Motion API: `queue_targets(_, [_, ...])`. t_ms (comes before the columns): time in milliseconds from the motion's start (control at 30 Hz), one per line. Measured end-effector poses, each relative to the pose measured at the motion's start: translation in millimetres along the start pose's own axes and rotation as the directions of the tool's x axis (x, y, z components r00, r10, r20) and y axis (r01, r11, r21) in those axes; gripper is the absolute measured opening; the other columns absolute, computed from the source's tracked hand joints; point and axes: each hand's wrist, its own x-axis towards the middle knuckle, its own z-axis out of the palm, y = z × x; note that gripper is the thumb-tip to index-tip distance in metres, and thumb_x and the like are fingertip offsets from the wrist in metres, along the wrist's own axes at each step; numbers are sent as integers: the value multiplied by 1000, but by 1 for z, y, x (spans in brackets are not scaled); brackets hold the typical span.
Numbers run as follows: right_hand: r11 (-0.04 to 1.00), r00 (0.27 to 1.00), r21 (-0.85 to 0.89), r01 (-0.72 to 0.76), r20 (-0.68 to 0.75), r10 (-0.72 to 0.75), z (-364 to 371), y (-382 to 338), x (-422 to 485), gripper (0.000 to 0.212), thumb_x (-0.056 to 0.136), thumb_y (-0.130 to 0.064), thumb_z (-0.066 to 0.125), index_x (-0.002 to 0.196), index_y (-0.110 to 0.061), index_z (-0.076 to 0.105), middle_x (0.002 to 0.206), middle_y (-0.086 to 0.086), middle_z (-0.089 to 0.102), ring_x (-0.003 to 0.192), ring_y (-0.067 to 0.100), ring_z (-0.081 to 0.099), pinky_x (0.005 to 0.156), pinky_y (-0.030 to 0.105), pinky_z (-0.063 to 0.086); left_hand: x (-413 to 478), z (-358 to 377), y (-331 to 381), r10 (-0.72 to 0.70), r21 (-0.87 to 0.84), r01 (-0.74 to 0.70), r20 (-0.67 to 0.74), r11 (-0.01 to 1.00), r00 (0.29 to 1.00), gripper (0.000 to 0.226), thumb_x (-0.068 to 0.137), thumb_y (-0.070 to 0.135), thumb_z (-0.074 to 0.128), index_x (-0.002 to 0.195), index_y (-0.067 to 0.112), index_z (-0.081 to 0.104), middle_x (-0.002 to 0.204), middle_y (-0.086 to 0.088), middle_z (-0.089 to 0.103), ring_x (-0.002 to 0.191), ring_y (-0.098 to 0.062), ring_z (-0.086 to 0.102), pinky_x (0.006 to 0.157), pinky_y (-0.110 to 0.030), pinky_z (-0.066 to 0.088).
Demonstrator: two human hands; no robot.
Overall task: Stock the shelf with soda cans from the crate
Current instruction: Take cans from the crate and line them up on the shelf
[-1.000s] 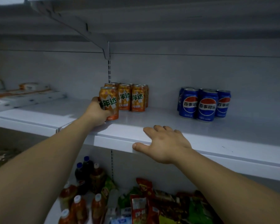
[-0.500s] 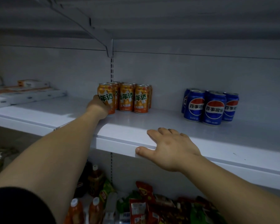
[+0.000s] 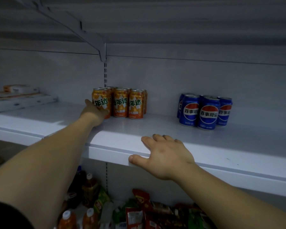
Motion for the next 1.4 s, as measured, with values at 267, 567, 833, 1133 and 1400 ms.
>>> queue_targets(267, [997, 999, -64, 33, -28, -35, 10, 12, -71, 82, 93, -55, 44, 154, -26, -4, 162, 2, -6, 148, 20, -5, 119, 39, -3, -132, -12, 60, 257, -91, -241, 287, 966, 923, 44, 88, 31, 63, 126, 12, 49, 118, -9, 58, 108, -27, 55, 90, -36, 44])
queue_targets(567, [920, 915, -2, -393, 97, 391, 28, 96, -306, 72, 91, -62, 41, 150, -26, 24, 159, 3, 18, 146, 21, 15, 119, 40, 13, -388, 49, 171, 598, -261, -623, 681, 738, 423, 74, 90, 42, 59, 150, 20, 23, 156, -3, 26, 138, -23, 33, 106, -29, 30])
queue_targets(833, [631, 632, 66, -773, 150, 760, 54, 193, -529, 68, 89, -64, 41, 144, -25, 35, 145, 2, 39, 133, 25, 35, 109, 40, 31, -610, 167, 213, 510, -349, -694, 859, 630, 31, 72, 91, 38, 59, 150, 17, 23, 155, -5, 27, 138, -23, 33, 106, -29, 31])
queue_targets(1133, [172, 195, 97, -980, 342, 919, 153, 272, -718, 69, 83, -65, 45, 141, -27, 40, 136, 1, 48, 125, 22, 44, 105, 39, 37, -802, 333, 212, 301, -418, -741, 906, 526, -298, 69, 88, 35, 63, 146, 16, 32, 146, -6, 42, 126, -22, 46, 96, -23, 37])
queue_targets(1400, [-56, 64, 205, -977, 534, 843, 279, 362, -769, 54, 89, -57, 51, 134, -27, 44, 130, 0, 51, 113, 18, 50, 95, 35, 43, -854, 495, 163, 67, -338, -805, 934, 488, -351, 51, 88, 30, 63, 135, 19, 46, 126, -4, 57, 101, -15, 53, 86, -26, 40])
